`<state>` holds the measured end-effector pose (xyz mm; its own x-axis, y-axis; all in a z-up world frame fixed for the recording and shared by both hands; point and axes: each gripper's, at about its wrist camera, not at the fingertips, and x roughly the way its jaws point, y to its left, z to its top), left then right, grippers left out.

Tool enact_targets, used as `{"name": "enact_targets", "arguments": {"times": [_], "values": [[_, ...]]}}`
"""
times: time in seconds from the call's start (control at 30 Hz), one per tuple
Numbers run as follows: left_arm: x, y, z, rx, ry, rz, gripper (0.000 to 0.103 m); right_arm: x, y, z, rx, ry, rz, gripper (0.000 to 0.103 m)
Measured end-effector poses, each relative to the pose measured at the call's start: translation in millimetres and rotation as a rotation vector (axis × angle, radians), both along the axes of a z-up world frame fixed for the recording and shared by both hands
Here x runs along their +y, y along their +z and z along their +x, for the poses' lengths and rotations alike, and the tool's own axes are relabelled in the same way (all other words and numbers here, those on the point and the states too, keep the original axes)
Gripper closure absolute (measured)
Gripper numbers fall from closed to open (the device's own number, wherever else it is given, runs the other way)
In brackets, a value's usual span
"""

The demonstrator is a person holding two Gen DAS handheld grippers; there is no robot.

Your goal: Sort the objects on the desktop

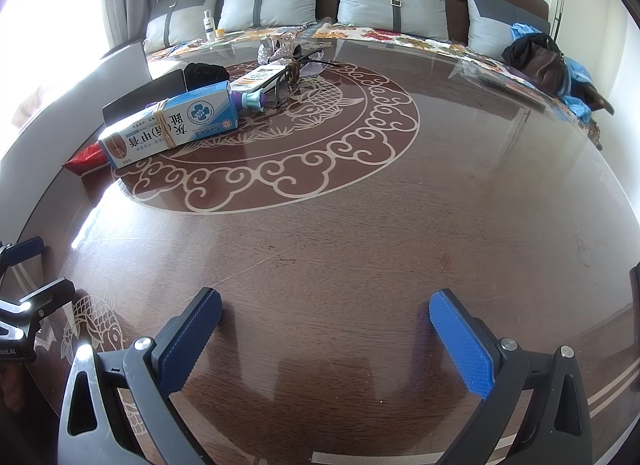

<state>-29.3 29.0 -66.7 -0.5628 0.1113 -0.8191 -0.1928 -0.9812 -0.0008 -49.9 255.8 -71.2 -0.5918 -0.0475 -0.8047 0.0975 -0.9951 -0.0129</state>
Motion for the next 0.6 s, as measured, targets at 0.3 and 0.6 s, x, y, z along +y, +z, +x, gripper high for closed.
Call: {"name": "enact_targets", "arguments": {"times": [0.3,0.6], "values": [[-6.3,3.2,0.6,-0.091,-0.036,-0.015,0.000,0.1,0.0,0.1,0.000,0.000,0.000,0.000],[-44.2,7.0,-8.5,-0.114,0.091,0.087,0.000,0.4,0.0,0.1,0.000,0.000,0.000,0.000]]}}
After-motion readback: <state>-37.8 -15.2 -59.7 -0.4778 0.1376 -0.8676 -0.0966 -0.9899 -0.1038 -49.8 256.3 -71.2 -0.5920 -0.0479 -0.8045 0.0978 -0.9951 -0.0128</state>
